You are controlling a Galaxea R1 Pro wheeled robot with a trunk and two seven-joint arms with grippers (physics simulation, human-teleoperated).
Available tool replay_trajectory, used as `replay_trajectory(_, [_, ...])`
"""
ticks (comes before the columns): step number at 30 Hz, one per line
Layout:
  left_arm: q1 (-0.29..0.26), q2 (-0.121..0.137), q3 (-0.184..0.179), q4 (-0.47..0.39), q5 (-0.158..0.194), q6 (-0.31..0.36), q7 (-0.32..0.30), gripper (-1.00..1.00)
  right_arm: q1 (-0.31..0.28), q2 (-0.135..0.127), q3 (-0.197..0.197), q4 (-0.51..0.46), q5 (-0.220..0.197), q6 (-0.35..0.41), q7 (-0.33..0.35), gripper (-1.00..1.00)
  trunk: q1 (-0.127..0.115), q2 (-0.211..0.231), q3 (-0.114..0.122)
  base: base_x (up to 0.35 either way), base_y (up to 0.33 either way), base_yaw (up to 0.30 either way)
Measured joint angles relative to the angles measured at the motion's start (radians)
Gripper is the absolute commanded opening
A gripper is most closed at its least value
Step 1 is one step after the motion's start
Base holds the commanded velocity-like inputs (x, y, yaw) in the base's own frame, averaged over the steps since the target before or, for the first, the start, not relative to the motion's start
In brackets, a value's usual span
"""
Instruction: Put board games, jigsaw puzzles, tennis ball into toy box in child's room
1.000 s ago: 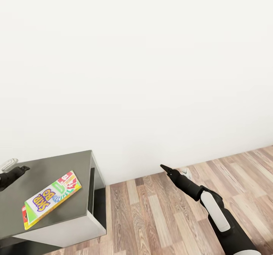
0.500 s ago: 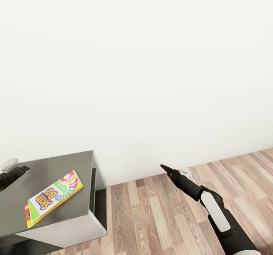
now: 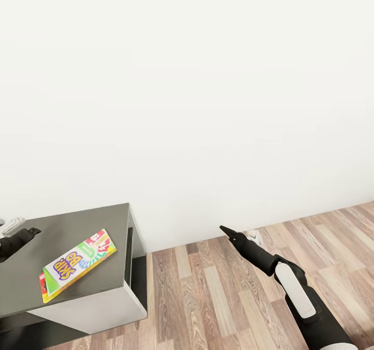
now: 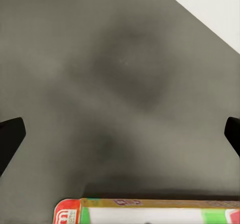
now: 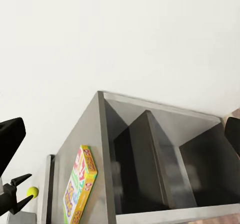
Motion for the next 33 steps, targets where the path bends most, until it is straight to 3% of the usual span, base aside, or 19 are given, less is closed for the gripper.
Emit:
replay_trajectory(24, [0.000,-0.001,0.001,0.000,0.000,0.002,0.000,1.00,0.000,0.000,0.000,0.000,0.000,0.000,-0.002,1.00,0.000,0.000,0.000,-0.068,0.000,0.000])
replay_trajectory(33, [0.000,-0.001,0.001,-0.010,0.000,0.049,-0.002,1.00,0.000,0.001,0.000,0.000,0.000,-0.001,-0.002,1.00,0.000,0.000,0.000,-0.120,0.000,0.000])
